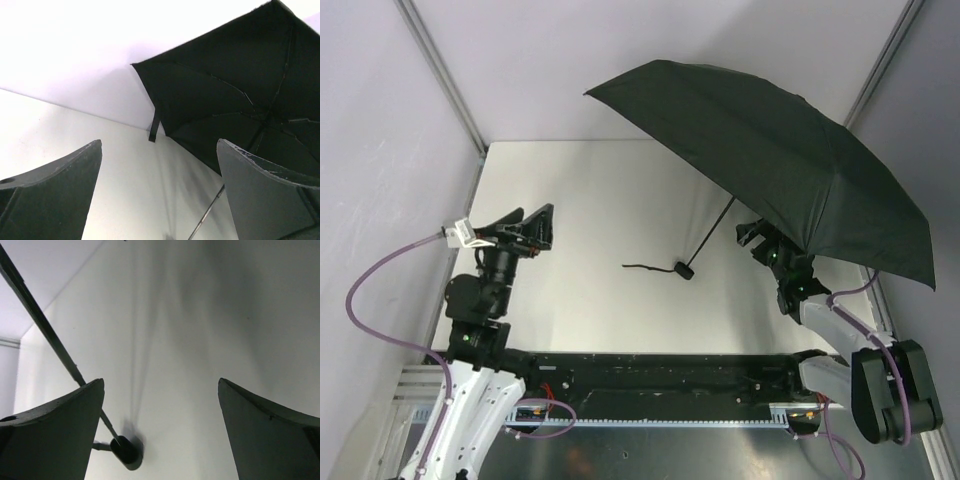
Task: Put away the umbrella
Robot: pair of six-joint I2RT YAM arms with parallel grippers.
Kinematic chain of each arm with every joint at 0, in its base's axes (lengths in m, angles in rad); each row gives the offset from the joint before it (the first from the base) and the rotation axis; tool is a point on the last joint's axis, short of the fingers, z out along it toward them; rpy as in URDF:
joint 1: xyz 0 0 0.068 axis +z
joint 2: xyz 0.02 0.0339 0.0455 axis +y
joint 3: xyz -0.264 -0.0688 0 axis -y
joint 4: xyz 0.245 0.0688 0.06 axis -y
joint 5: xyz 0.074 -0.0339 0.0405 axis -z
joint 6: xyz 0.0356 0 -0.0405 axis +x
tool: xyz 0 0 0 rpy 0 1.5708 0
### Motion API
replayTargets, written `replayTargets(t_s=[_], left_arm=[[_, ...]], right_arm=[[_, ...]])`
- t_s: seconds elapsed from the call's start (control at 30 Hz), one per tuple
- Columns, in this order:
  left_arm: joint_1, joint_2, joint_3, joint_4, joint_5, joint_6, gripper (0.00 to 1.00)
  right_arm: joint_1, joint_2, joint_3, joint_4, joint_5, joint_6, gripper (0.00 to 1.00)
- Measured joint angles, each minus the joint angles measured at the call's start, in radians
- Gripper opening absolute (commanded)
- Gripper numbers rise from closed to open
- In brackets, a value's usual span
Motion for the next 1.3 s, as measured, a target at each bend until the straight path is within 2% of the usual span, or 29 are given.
replayTargets(t_s=[0.13, 0.23, 0.47, 0.63, 0.7, 0.77, 0.93, 1.03, 1.13, 1.3], left_arm=[[0.014, -0.029, 0.015, -0.086, 0.074, 0.0, 0.98], [0.014, 0.003, 0.031, -0.127, 0.201, -0.002, 0.98], [0.012, 0.231, 0.085, -0.113, 0.555, -0.038, 0.98], [-0.055, 0.361, 0.082, -0.106, 0.682, -0.041, 0.98], [-0.096, 0.386, 0.082, -0.105, 0.709, -0.034, 0.98], [-0.132, 0.397, 0.082, -0.104, 0.724, -0.026, 0.97], [-0.199, 0.403, 0.073, -0.089, 0.732, -0.016, 0.95], [-0.217, 0.395, 0.059, -0.089, 0.732, -0.015, 0.95], [-0.238, 0.38, 0.052, -0.099, 0.734, -0.012, 0.94], [-0.294, 0.367, 0.053, -0.127, 0.729, 0.023, 0.95]], right_arm=[[-0.054, 0.051, 0.0, 0.119, -0.081, -0.012, 0.97], [-0.1, 0.084, 0.0, 0.222, -0.163, -0.023, 0.94], [-0.129, 0.251, 0.018, 0.478, -0.37, -0.008, 0.88], [-0.096, 0.369, 0.11, 0.564, -0.43, 0.005, 0.82], [-0.076, 0.393, 0.158, 0.581, -0.426, 0.006, 0.76], [-0.055, 0.417, 0.209, 0.595, -0.412, -0.003, 0.66], [-0.017, 0.489, 0.306, 0.603, -0.325, -0.033, 0.26], [-0.017, 0.518, 0.326, 0.593, -0.29, -0.036, 0.06], [-0.014, 0.505, 0.346, 0.548, -0.28, -0.05, 0.01], [0.002, 0.383, 0.394, 0.363, -0.277, -0.054, 0.0]])
